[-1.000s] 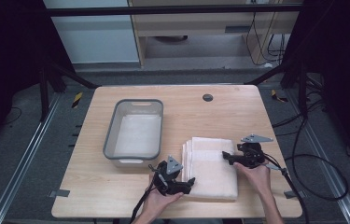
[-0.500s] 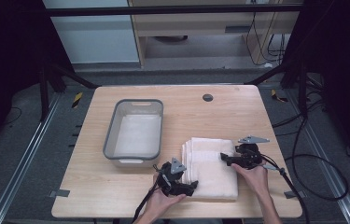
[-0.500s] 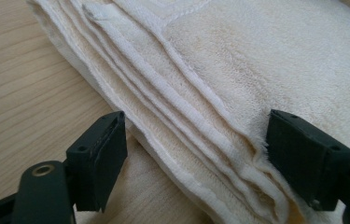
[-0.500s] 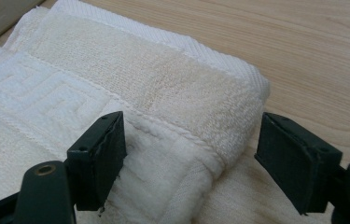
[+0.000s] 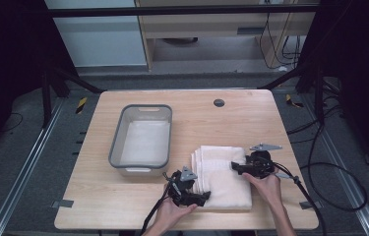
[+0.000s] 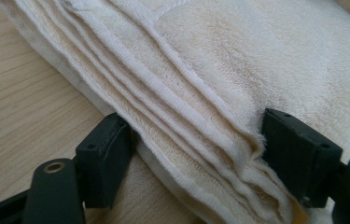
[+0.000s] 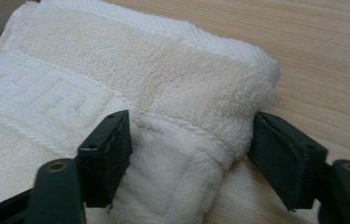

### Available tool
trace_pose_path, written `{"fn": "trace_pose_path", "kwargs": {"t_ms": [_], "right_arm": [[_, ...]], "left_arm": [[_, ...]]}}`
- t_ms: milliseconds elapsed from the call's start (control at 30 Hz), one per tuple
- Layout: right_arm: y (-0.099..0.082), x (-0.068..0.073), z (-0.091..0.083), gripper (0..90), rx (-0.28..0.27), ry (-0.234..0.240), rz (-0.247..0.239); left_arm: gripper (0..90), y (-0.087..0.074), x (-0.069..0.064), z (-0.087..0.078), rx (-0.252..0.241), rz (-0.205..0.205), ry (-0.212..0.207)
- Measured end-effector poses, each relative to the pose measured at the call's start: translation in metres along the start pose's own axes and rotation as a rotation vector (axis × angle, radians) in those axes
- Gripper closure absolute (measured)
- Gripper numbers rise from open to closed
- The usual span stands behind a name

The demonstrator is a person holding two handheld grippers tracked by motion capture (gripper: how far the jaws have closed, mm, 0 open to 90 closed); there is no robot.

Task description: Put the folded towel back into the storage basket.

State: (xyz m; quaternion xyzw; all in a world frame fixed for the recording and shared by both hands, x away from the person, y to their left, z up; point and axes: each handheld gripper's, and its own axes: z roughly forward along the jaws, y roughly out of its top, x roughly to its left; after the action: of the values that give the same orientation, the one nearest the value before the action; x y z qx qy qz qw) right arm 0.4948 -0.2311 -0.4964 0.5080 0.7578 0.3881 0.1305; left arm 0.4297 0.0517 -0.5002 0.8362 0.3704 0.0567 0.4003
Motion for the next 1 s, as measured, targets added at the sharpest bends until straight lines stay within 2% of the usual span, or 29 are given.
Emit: {"fn": "trace_pose_path", "kwargs": {"t_ms": [133, 233, 400, 500, 667, 800, 1000], "right_arm": [[0.0001, 0.0003, 0.0, 38.0, 0.008, 0.028, 0.012], [0.0007, 0.0003, 0.0001, 43.3, 0.018, 0.052, 0.035], [0.0013, 0.0005, -0.0001, 50.2, 0.026, 0.075, 0.044], [0.0016, 0.0008, -0.0003, 54.9, 0.028, 0.086, 0.048], [0.002, 0.0021, -0.0009, 62.8, 0.022, 0.1, 0.051], [0.0027, 0.0019, -0.0016, 67.4, 0.015, 0.11, 0.064], [0.0035, 0.0021, -0.0038, 70.4, 0.001, 0.114, 0.062]], "left_arm": [[27.6, -0.0006, 0.0, -0.0001, -0.001, -0.002, -0.02], [30.3, -0.0006, -0.0006, 0.0, -0.001, 0.002, -0.021], [34.6, 0.0001, -0.001, -0.0003, 0.006, -0.005, -0.032], [40.4, 0.0006, 0.0, -0.0005, 0.01, -0.013, -0.054], [52.3, 0.0009, 0.003, -0.0008, 0.017, -0.057, -0.105], [58.8, 0.0018, 0.003, -0.0017, 0.021, -0.056, -0.108], [65.4, 0.0008, 0.0011, -0.0054, -0.006, -0.051, -0.097]]}}
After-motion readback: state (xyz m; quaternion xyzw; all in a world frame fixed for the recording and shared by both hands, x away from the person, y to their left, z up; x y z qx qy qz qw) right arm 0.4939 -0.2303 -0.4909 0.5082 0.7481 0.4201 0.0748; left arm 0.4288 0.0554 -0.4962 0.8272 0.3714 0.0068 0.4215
